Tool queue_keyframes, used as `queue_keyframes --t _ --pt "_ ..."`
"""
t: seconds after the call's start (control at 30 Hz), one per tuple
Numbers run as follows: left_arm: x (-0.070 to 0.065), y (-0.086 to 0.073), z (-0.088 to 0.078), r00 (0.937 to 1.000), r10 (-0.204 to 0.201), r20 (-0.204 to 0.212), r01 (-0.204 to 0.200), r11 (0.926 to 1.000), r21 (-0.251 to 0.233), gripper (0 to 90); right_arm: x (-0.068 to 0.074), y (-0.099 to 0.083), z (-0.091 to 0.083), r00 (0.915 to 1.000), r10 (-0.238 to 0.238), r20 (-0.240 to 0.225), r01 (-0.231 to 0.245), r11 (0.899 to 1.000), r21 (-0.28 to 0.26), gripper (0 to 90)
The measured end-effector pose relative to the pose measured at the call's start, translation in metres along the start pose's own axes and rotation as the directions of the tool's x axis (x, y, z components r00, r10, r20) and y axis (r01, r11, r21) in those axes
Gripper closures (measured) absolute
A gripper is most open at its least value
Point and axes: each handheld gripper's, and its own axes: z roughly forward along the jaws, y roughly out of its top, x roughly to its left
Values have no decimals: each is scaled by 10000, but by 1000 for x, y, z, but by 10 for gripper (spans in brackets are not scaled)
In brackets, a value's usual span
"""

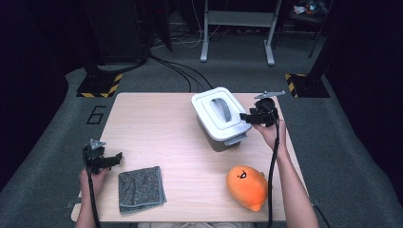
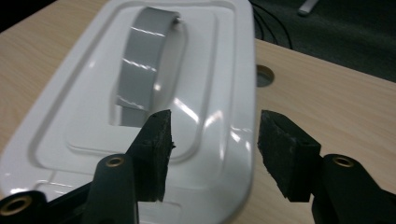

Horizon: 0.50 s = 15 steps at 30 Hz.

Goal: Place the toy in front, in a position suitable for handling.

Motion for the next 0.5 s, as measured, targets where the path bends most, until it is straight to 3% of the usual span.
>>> queue_keyframes --t 0.17,0.5 --pt "0 0 0 10000 16 -4 -16 10000 -12 128 -8 -10 6 9992 400 89 -402 9988 292 487" --pt "0 0 0 10000 -3 5 3 10000 2 128 -7 -12 13 9996 159 228 -164 9996 217 648"
